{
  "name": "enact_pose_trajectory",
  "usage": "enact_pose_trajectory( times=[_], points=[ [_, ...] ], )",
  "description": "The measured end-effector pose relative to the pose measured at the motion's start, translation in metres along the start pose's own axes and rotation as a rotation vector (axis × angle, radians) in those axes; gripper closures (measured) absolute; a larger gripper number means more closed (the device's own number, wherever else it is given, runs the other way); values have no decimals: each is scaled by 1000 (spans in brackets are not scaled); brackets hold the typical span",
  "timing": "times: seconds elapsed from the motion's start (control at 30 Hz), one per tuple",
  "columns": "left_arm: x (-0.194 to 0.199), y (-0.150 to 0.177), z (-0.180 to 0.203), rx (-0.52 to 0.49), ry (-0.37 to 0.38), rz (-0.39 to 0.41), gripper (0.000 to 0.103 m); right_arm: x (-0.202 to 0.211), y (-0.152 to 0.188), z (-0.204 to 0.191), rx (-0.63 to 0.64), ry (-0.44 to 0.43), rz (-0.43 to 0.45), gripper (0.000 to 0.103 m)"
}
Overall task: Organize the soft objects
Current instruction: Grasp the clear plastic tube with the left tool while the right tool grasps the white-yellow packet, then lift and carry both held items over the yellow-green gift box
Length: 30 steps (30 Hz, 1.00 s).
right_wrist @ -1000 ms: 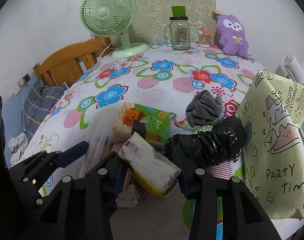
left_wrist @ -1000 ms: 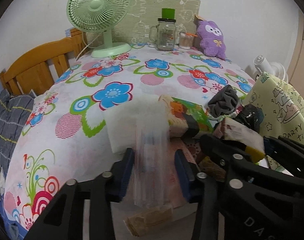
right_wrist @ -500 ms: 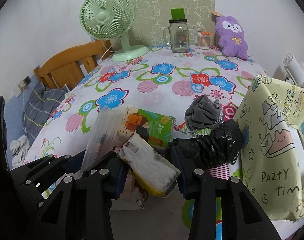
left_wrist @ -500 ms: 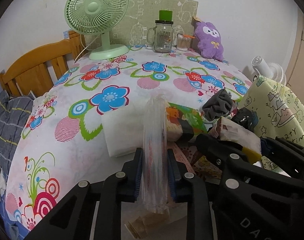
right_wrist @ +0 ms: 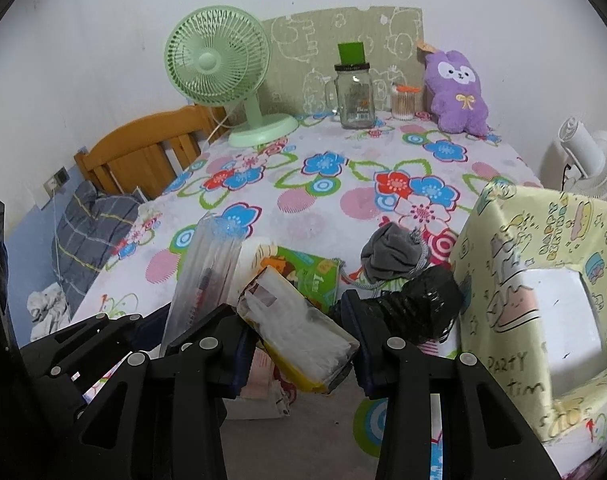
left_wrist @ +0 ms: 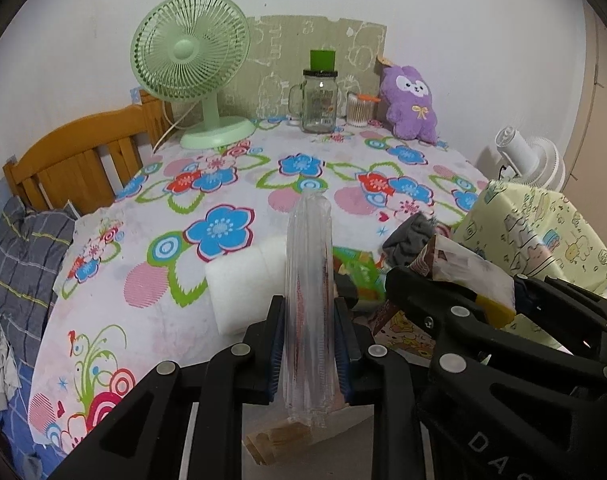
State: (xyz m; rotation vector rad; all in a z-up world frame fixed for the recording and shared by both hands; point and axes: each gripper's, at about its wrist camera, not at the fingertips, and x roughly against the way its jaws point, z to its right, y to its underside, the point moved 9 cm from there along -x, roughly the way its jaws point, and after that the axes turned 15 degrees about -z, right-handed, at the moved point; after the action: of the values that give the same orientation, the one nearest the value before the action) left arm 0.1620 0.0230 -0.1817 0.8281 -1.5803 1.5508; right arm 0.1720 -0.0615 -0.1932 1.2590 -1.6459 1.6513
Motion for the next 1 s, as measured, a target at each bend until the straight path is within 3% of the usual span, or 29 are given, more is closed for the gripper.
enact_pose_trajectory(
  times=[1.0],
  points=[
    [58,-27,38,-10,-11,109,81,76,-18,23,-1,42,120,58]
  ],
)
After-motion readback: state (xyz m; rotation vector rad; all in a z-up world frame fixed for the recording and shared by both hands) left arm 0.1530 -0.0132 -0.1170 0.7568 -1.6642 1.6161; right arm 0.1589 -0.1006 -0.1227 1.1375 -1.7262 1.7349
